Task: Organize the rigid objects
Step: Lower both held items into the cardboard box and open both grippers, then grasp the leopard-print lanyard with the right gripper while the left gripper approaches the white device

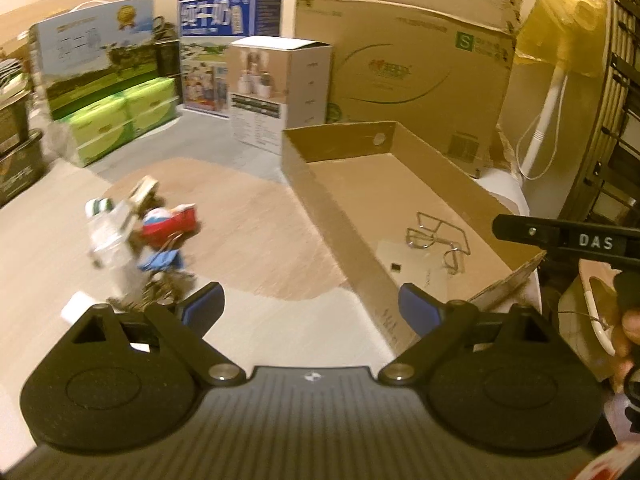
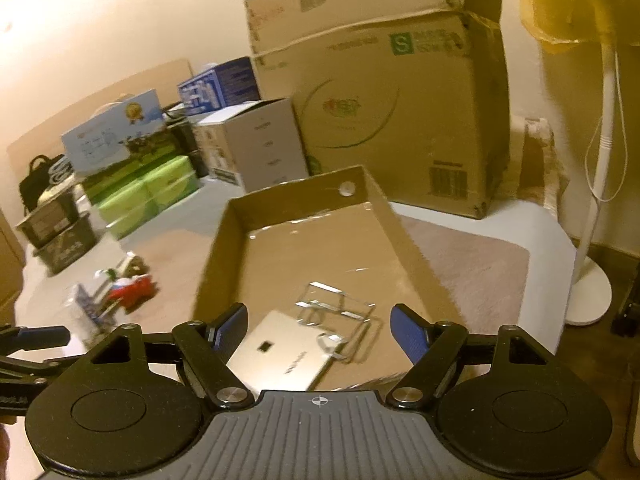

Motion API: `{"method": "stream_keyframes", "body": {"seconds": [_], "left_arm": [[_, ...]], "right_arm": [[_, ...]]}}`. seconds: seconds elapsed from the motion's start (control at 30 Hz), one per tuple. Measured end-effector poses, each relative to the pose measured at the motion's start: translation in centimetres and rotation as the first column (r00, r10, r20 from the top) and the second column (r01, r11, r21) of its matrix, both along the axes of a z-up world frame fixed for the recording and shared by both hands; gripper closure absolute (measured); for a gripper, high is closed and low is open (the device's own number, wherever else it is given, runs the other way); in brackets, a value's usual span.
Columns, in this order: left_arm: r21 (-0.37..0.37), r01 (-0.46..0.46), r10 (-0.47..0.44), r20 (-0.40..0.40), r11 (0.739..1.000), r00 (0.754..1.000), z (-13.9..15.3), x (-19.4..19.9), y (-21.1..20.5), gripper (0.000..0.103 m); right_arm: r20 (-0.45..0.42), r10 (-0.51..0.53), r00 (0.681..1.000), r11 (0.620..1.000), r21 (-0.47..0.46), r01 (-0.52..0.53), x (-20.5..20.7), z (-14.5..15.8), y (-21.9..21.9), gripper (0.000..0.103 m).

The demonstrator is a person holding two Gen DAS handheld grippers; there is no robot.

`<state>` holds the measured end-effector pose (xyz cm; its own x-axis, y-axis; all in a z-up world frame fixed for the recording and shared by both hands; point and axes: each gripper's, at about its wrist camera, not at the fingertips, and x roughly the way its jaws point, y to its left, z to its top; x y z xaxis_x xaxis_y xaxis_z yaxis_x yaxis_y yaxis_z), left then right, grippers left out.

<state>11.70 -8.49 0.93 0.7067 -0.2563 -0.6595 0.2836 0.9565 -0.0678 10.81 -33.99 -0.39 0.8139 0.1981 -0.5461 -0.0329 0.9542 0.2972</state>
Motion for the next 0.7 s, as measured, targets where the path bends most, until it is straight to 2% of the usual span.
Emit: {"method": "stream_keyframes", "body": {"seconds": [0.27,0.7], "left_arm": [[0.019,-0.095,0.095,0.013,0.995,0.995,0.5,-2.6,5.2,0.011],[0.059,-0.255,0.256,-0.002,0.965,0.967,-0.2,-4.7,13.0,0.011]], "right_arm": [[0.028,0.087,0.996,0.996,-0.003,-0.087,-1.8,1.1,4.7,0.025],[0.020,0.218,0.976,0.976,-0.025,-0.217,-2.3,0.7,11.6,0.025]]}}
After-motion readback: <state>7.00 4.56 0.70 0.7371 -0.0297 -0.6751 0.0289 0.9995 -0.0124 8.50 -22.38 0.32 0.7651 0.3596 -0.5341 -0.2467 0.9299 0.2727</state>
